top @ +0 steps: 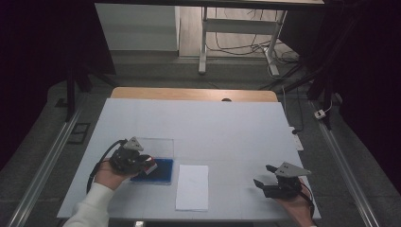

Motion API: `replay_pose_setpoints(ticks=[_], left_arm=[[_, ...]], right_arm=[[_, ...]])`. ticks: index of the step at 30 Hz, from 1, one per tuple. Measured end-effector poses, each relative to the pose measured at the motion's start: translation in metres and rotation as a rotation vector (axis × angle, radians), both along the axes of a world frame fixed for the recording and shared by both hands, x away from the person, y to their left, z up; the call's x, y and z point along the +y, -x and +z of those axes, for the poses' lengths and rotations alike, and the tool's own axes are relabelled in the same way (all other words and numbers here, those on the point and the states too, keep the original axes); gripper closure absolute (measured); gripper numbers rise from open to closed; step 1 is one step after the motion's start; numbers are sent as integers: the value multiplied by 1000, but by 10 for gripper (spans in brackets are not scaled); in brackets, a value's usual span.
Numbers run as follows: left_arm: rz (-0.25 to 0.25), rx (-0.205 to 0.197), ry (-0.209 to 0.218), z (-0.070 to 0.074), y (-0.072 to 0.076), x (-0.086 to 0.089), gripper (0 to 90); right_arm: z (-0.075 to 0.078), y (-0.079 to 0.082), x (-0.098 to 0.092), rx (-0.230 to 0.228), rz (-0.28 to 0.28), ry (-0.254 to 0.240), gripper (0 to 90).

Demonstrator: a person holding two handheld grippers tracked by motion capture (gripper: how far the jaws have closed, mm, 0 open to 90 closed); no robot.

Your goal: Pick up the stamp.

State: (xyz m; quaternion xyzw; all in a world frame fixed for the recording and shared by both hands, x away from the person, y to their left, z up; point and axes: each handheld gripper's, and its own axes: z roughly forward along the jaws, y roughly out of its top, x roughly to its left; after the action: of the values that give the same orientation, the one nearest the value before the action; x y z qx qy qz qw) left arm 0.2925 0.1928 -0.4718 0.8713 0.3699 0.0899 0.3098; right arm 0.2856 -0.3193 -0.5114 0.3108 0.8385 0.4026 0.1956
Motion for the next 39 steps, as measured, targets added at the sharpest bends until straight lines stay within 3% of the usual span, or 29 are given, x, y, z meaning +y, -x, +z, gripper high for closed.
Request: replay_pose_setpoints(ticks=[13, 21, 28, 39], left_arm=[[2, -17, 45, 11, 8, 8, 704], [-16, -45, 68, 27, 13, 10, 704], [-46, -45, 84, 32, 17, 6, 704], [-71, -35, 74, 34, 12, -3, 705]], right_arm=[[-2, 0, 2, 6, 7, 9, 245], [-2, -1, 2, 8, 6, 19, 245], [-4, -1, 4, 12, 8, 17, 246], [-4, -1, 3, 14, 8, 19, 248]])
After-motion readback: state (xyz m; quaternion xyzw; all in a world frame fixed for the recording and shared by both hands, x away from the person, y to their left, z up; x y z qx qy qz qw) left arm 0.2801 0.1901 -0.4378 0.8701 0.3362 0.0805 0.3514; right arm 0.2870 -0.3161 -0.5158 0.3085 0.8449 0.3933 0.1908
